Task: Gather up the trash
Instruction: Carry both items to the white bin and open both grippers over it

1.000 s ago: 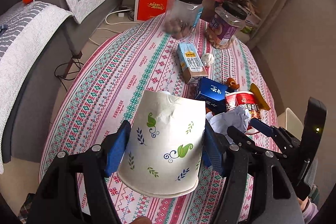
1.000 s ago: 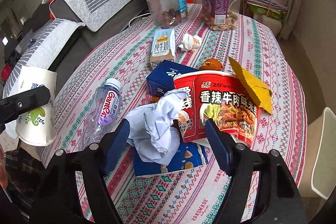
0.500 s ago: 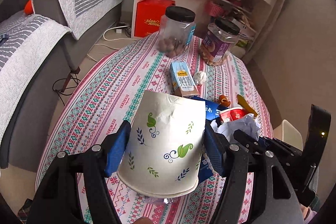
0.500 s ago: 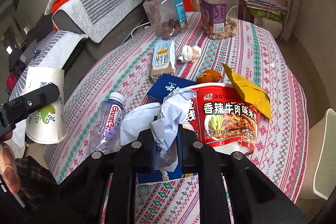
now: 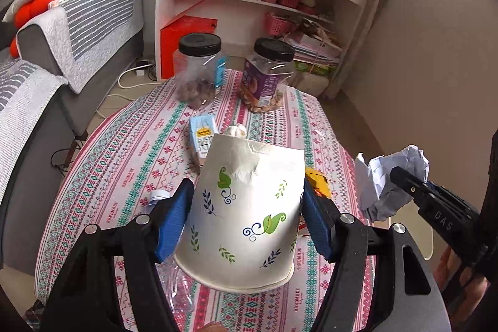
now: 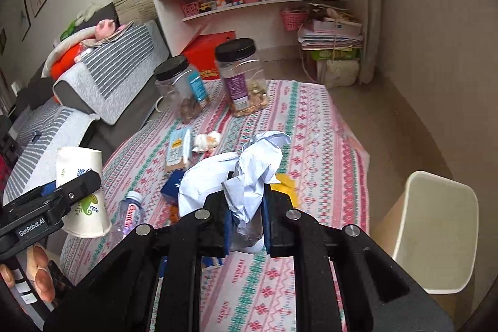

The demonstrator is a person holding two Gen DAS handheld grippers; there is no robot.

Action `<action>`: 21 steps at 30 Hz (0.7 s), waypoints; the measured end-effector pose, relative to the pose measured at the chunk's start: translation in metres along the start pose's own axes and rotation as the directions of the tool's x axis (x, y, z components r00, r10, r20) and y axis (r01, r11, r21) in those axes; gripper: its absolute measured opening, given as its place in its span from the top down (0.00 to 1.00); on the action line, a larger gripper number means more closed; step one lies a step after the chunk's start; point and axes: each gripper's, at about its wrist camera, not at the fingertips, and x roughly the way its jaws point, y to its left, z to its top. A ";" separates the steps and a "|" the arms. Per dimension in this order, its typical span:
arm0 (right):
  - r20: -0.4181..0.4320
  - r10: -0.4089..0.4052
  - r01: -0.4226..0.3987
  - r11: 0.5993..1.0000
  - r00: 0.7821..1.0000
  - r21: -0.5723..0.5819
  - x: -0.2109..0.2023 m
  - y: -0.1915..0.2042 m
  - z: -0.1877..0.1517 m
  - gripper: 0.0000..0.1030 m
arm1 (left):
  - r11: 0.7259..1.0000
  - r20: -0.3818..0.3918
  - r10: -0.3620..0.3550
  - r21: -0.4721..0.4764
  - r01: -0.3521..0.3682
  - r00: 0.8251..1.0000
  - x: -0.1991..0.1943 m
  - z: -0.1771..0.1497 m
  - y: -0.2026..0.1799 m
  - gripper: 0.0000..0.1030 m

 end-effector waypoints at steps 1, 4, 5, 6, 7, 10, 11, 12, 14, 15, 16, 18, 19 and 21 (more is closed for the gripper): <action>0.007 -0.025 0.025 1.000 1.000 0.008 -0.003 -0.011 0.002 0.86 | 1.000 0.000 -0.008 0.010 0.008 1.000 0.002 0.001 -0.008 0.35; 0.020 -0.109 0.108 0.993 0.994 0.039 -0.013 -0.046 0.006 0.86 | 0.999 -0.008 -0.035 0.035 0.035 0.999 0.007 0.002 -0.030 0.35; 0.022 -0.139 0.138 0.989 0.990 0.049 -0.016 -0.058 0.007 0.86 | 0.998 -0.013 -0.043 0.044 0.043 0.999 0.010 0.002 -0.038 0.35; 0.024 -0.172 0.170 0.984 0.985 0.057 -0.019 -0.070 0.008 0.86 | 0.997 -0.019 -0.052 0.055 0.052 0.998 0.012 0.001 -0.047 0.35; 0.022 -0.203 0.201 0.978 0.979 0.062 -0.022 -0.081 0.007 0.86 | 0.996 -0.024 -0.059 0.066 0.061 0.998 0.015 0.001 -0.055 0.35; 0.000 -0.295 0.294 0.952 0.955 0.086 -0.028 -0.114 0.003 0.86 | 0.990 -0.039 -0.084 0.107 0.088 0.996 0.023 -0.001 -0.087 0.35; -0.013 -0.324 0.324 0.941 0.946 0.097 -0.028 -0.126 0.001 0.86 | 0.988 -0.044 -0.093 0.121 0.098 0.995 0.025 -0.002 -0.098 0.35; -0.029 -0.350 0.351 0.929 0.936 0.113 -0.028 -0.139 -0.002 0.86 | 0.985 -0.051 -0.102 0.137 0.108 0.994 0.028 -0.003 -0.110 0.35; -0.076 -0.393 0.401 0.903 0.916 0.154 -0.028 -0.165 -0.008 0.83 | 0.978 -0.062 -0.119 0.167 0.127 0.991 0.033 -0.005 -0.133 0.35; -0.097 -0.416 0.427 0.887 0.904 0.177 -0.030 -0.179 -0.012 0.80 | 0.974 -0.068 -0.128 0.181 0.138 0.989 0.035 -0.006 -0.145 0.35; -0.110 -0.437 0.451 0.870 0.893 0.202 -0.033 -0.190 -0.015 0.69 | 0.969 -0.074 -0.139 0.193 0.151 0.988 0.037 -0.007 -0.156 0.35; -0.105 -0.480 0.490 0.835 0.871 0.249 -0.046 -0.210 -0.019 0.50 | 0.960 -0.088 -0.162 0.218 0.178 0.983 0.043 -0.009 -0.180 0.35; -0.092 -0.499 0.504 0.820 0.862 0.271 -0.054 -0.219 -0.020 0.44 | 0.954 -0.096 -0.175 0.228 0.192 0.980 0.045 -0.010 -0.191 0.35; -0.072 -0.530 0.524 0.795 0.845 0.306 -0.068 -0.235 -0.022 0.37 | 0.943 -0.115 -0.200 0.245 0.223 0.973 0.052 -0.013 -0.216 0.35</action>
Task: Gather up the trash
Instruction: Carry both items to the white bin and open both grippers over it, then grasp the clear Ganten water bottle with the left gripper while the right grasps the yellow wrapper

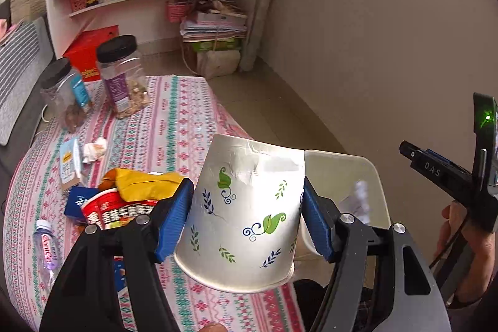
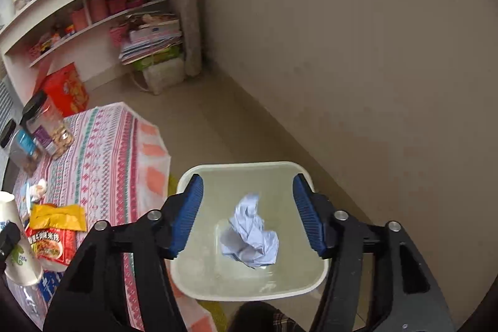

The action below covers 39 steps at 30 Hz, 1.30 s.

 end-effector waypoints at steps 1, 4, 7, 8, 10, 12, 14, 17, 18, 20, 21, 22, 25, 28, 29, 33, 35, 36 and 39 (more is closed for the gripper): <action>0.011 -0.014 0.014 1.000 1.000 0.017 -0.002 -0.010 0.001 0.33 | 1.000 -0.007 -0.014 0.010 0.014 1.000 0.005 0.001 -0.012 0.35; 0.038 -0.053 0.050 0.997 0.998 0.058 -0.006 -0.035 0.001 0.30 | 0.998 -0.031 -0.048 0.036 0.049 0.998 0.024 0.004 -0.045 0.35; 0.065 -0.090 0.084 0.993 0.994 0.089 -0.011 -0.052 0.001 0.24 | 0.995 -0.056 -0.080 0.055 0.084 0.995 0.040 0.008 -0.074 0.35; 0.071 -0.099 0.092 0.991 0.993 0.095 -0.012 -0.058 0.001 0.24 | 0.994 -0.062 -0.089 0.061 0.092 0.994 0.045 0.009 -0.082 0.35; 0.081 -0.114 0.105 0.989 0.990 0.106 -0.014 -0.066 0.001 0.22 | 0.991 -0.074 -0.106 0.074 0.111 0.992 0.055 0.010 -0.100 0.34; 0.093 -0.128 0.118 0.987 0.987 0.113 -0.019 -0.074 -0.001 0.20 | 0.987 -0.089 -0.127 0.086 0.135 0.988 0.063 0.011 -0.115 0.31; 0.103 -0.141 0.129 0.984 0.985 0.119 -0.019 -0.079 0.000 0.18 | 0.985 -0.106 -0.137 0.091 0.146 0.985 0.071 0.011 -0.128 0.31; 0.108 -0.149 0.135 0.983 0.983 0.128 -0.022 -0.085 -0.001 0.15 | 0.984 -0.121 -0.148 0.083 0.159 0.981 0.076 0.010 -0.137 0.27; 0.108 -0.148 0.134 0.983 0.983 0.127 -0.021 -0.086 -0.001 0.15 | 0.984 -0.121 -0.151 0.080 0.161 0.981 0.075 0.010 -0.139 0.26; 0.113 -0.148 0.133 0.983 0.983 0.127 -0.024 -0.088 -0.001 0.13 | 0.985 -0.109 -0.141 0.086 0.151 0.984 0.072 0.010 -0.139 0.25; 0.117 -0.148 0.133 0.983 0.982 0.129 -0.023 -0.085 0.000 0.11 | 0.986 -0.100 -0.129 0.091 0.138 0.987 0.070 0.010 -0.138 0.24; 0.124 -0.148 0.132 0.983 0.981 0.131 -0.024 -0.085 0.000 0.09 | 0.988 -0.087 -0.117 0.094 0.125 0.989 0.068 0.010 -0.137 0.24; 0.144 -0.139 0.120 0.984 0.980 0.132 -0.028 -0.079 -0.001 0.07 | 0.993 -0.047 -0.073 0.089 0.077 0.996 0.058 0.011 -0.127 0.23; 0.161 -0.132 0.118 0.988 0.978 0.096 -0.033 -0.067 -0.003 0.07 | 0.997 -0.016 -0.040 0.060 0.040 0.999 0.047 0.014 -0.111 0.21; 0.167 -0.129 0.116 0.990 0.978 0.083 -0.034 -0.062 -0.003 0.07 | 0.998 -0.004 -0.027 0.051 0.027 1.000 0.044 0.016 -0.105 0.21; 0.186 -0.102 0.098 0.995 0.977 0.030 -0.040 -0.039 -0.004 0.07 | 1.000 0.039 0.026 0.015 -0.026 0.999 0.029 0.018 -0.082 0.19; 0.189 -0.083 0.084 0.996 0.978 0.001 -0.042 -0.026 -0.005 0.07 | 0.999 0.052 0.051 0.000 -0.051 0.997 0.023 0.016 -0.070 0.17; 0.191 -0.073 0.077 0.997 0.979 -0.013 -0.043 -0.020 -0.006 0.07 | 0.998 0.057 0.067 -0.007 -0.066 0.996 0.021 0.016 -0.064 0.16; 0.191 -0.037 0.049 0.997 0.981 -0.056 -0.045 0.001 -0.007 0.07 | 0.994 0.061 0.103 -0.033 -0.102 0.993 0.015 0.013 -0.045 0.15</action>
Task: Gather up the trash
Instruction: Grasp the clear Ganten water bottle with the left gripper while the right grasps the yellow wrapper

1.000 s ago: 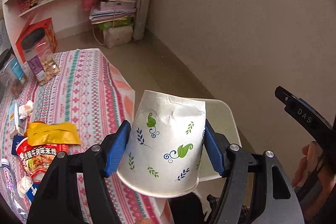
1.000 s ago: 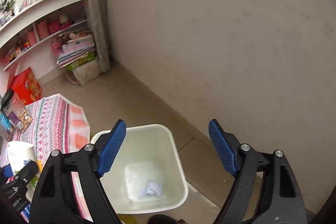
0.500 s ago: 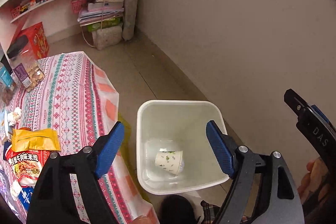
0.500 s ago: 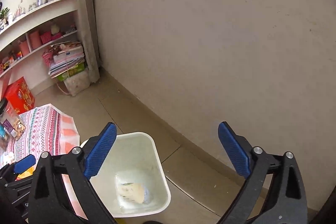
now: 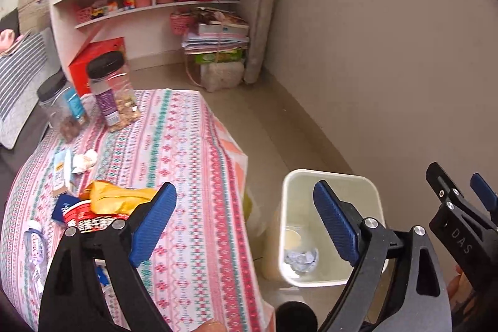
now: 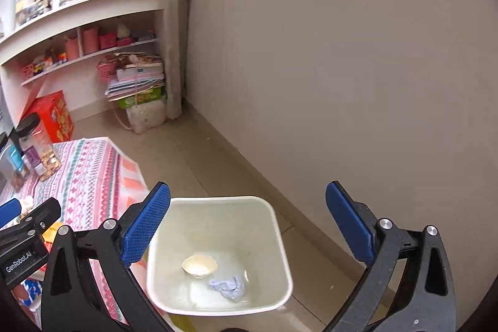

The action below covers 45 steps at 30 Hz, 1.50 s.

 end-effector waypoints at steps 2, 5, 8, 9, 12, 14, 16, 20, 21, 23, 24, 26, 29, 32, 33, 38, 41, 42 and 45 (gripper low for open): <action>-0.002 0.020 -0.020 1.000 1.000 -0.018 -0.002 0.015 -0.001 0.07 | 0.999 -0.003 0.028 -0.028 -0.028 1.000 -0.002 -0.003 0.015 0.15; -0.030 0.067 -0.068 0.997 0.997 -0.026 -0.001 0.034 -0.004 0.07 | 0.996 -0.021 0.067 -0.066 -0.068 0.998 -0.004 -0.009 0.038 0.15; -0.069 0.122 -0.124 0.992 0.990 -0.034 0.001 0.057 -0.007 0.07 | 0.987 -0.039 0.136 -0.084 -0.139 0.990 -0.005 -0.017 0.060 0.15; -0.080 0.134 -0.138 0.989 0.988 -0.044 0.001 0.065 -0.008 0.07 | 0.982 -0.046 0.159 -0.092 -0.162 0.986 -0.005 -0.020 0.069 0.15; -0.095 0.164 -0.171 0.983 0.982 -0.073 0.000 0.091 -0.011 0.07 | 0.967 -0.073 0.213 -0.128 -0.221 0.974 -0.006 -0.029 0.097 0.15; -0.102 0.187 -0.196 0.977 0.977 -0.084 -0.001 0.107 -0.012 0.07 | 0.954 -0.100 0.247 -0.148 -0.260 0.964 -0.007 -0.036 0.119 0.15; -0.113 0.214 -0.224 0.970 0.970 -0.093 -0.002 0.122 -0.014 0.07 | 0.940 -0.132 0.280 -0.163 -0.299 0.951 -0.007 -0.043 0.142 0.15; -0.145 0.258 -0.277 0.953 0.955 -0.126 -0.003 0.154 -0.019 0.07 | 0.910 -0.211 0.348 -0.160 -0.383 0.914 -0.006 -0.057 0.185 0.15; -0.150 0.266 -0.286 0.948 0.952 -0.137 -0.004 0.162 -0.020 0.07 | 0.903 -0.229 0.360 -0.156 -0.399 0.904 -0.005 -0.060 0.196 0.15; -0.159 0.276 -0.300 0.940 0.948 -0.160 -0.004 0.177 -0.023 0.07 | 0.889 -0.271 0.385 -0.148 -0.434 0.882 -0.004 -0.067 0.219 0.15; -0.166 0.280 -0.307 0.936 0.946 -0.170 -0.004 0.185 -0.026 0.07 | 0.881 -0.294 0.395 -0.146 -0.450 0.870 -0.001 -0.070 0.230 0.15; -0.184 0.294 -0.327 0.927 0.938 -0.186 -0.002 0.199 -0.030 0.07 | 0.870 -0.347 0.396 -0.154 -0.468 0.850 0.002 -0.075 0.256 0.15; -0.235 0.339 -0.388 0.898 0.911 -0.208 0.004 0.221 -0.036 0.07 | 0.855 -0.440 0.391 -0.152 -0.496 0.808 0.013 -0.083 0.292 0.15; -0.278 0.365 -0.432 0.869 0.888 -0.242 0.007 0.240 -0.045 0.07 | 0.851 -0.517 0.356 -0.166 -0.498 0.779 0.025 -0.093 0.323 0.15; -0.292 0.369 -0.443 0.860 0.882 -0.252 0.009 0.246 -0.047 0.07 | 0.853 -0.544 0.335 -0.172 -0.493 0.769 0.030 -0.097 0.333 0.15; -0.353 0.401 -0.508 0.807 0.845 -0.300 0.024 0.275 -0.054 0.07 | 0.856 -0.659 0.200 -0.243 -0.457 0.725 0.054 -0.125 0.368 0.15; -0.368 0.410 -0.536 0.762 0.834 -0.364 0.027 0.297 -0.060 0.07 | 0.864 -0.657 0.174 -0.256 -0.434 0.734 0.056 -0.127 0.377 0.16; -0.376 0.418 -0.550 0.742 0.827 -0.384 0.026 0.304 -0.062 0.07 | 0.869 -0.657 0.170 -0.251 -0.426 0.734 0.057 -0.128 0.379 0.19; -0.407 0.463 -0.611 0.673 0.788 -0.416 0.019 0.321 -0.066 0.07 | 0.882 -0.667 0.121 -0.268 -0.388 0.735 0.059 -0.135 0.384 0.32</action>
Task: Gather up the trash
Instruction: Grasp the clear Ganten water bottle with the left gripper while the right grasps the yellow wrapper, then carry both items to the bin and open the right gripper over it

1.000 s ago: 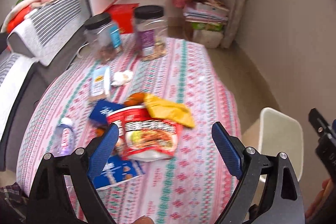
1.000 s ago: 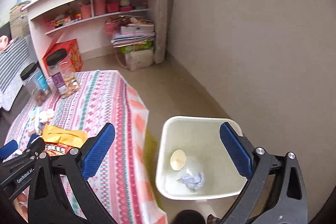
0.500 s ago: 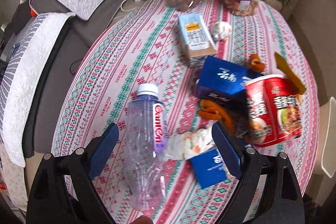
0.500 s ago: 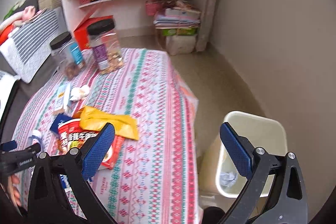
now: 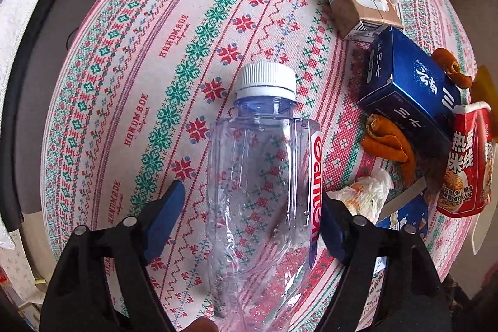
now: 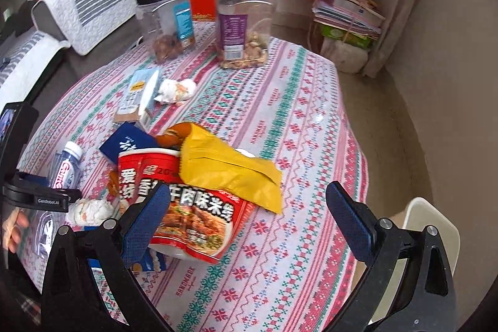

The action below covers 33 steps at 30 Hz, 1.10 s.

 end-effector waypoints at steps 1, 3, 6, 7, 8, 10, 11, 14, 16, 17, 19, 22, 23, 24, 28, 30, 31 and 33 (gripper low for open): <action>0.007 0.012 -0.012 1.000 1.000 -0.029 0.000 0.007 0.002 0.07 | 1.000 0.003 0.005 0.014 -0.005 1.000 0.001 -0.001 0.000 0.35; 0.018 0.008 -0.006 0.997 1.000 -0.083 0.001 0.017 0.006 0.07 | 0.999 0.031 0.007 0.051 -0.009 1.000 -0.001 -0.004 -0.003 0.43; -0.011 0.002 -0.004 0.995 1.000 -0.104 0.011 0.020 0.009 0.11 | 0.996 0.037 -0.076 0.057 0.074 0.996 -0.007 -0.006 -0.003 0.43; -0.031 0.009 -0.012 0.996 0.999 -0.094 0.016 0.018 0.011 0.20 | 0.994 0.044 -0.098 0.054 0.096 0.994 -0.010 -0.007 -0.002 0.43; -0.051 0.024 -0.027 0.997 0.998 -0.077 0.021 0.015 0.012 0.25 | 0.992 0.054 -0.113 0.055 0.110 0.992 -0.015 -0.007 -0.002 0.43; -0.087 0.057 -0.060 0.998 0.995 -0.031 0.029 0.009 0.014 0.40 | 0.990 0.090 -0.129 0.066 0.123 0.988 -0.027 -0.007 0.001 0.43; -0.095 0.061 -0.063 0.998 0.994 -0.020 0.032 0.008 0.015 0.42 | 0.989 0.107 -0.135 0.073 0.127 0.985 -0.034 -0.009 0.005 0.43; -0.092 0.060 -0.061 0.998 0.994 -0.015 0.036 0.007 0.019 0.49 | 0.986 0.153 -0.158 0.082 0.147 0.975 -0.051 -0.012 0.009 0.43; -0.098 0.072 -0.072 0.997 0.993 0.000 0.039 0.006 0.022 0.76 | 0.982 0.182 -0.182 0.081 0.170 0.966 -0.059 -0.013 0.012 0.43; -0.098 0.073 -0.073 0.997 0.992 0.007 0.040 0.005 0.022 0.78 | 0.981 0.196 -0.190 0.081 0.178 0.962 -0.065 -0.012 0.015 0.43; -0.086 0.082 -0.081 0.997 0.993 0.018 0.038 0.005 0.024 0.85 | 0.979 0.229 -0.203 0.081 0.189 0.952 -0.074 -0.014 0.013 0.43; -0.044 0.094 -0.093 0.995 0.995 0.037 0.030 0.003 0.026 0.93 | 0.974 0.280 -0.224 0.076 0.211 0.934 -0.087 -0.014 0.013 0.43; -0.027 0.101 -0.100 0.994 0.995 0.047 0.026 0.001 0.028 0.95 | 0.973 0.297 -0.231 0.077 0.218 0.926 -0.093 -0.019 0.013 0.43; -0.012 0.108 -0.107 0.993 0.994 0.058 0.022 -0.001 0.029 0.99 | 0.972 0.313 -0.234 0.076 0.222 0.920 -0.096 -0.014 0.007 0.43; 0.056 0.105 -0.110 0.989 0.993 0.097 0.006 -0.012 0.033 1.00 | 0.970 0.378 -0.243 0.081 0.229 0.893 -0.109 -0.011 -0.013 0.43; 0.078 0.108 -0.116 0.988 0.991 0.106 0.000 -0.016 0.035 1.00 | 0.969 0.402 -0.245 0.089 0.229 0.882 -0.117 -0.014 -0.015 0.43; 0.085 0.105 -0.114 0.987 0.991 0.110 -0.002 -0.018 0.035 1.00 | 0.969 0.409 -0.245 0.093 0.227 0.879 -0.116 -0.014 -0.016 0.43; 0.104 0.099 -0.112 0.986 0.990 0.120 -0.007 -0.021 0.035 1.00 | 0.969 0.423 -0.246 0.098 0.225 0.872 -0.117 -0.013 -0.020 0.43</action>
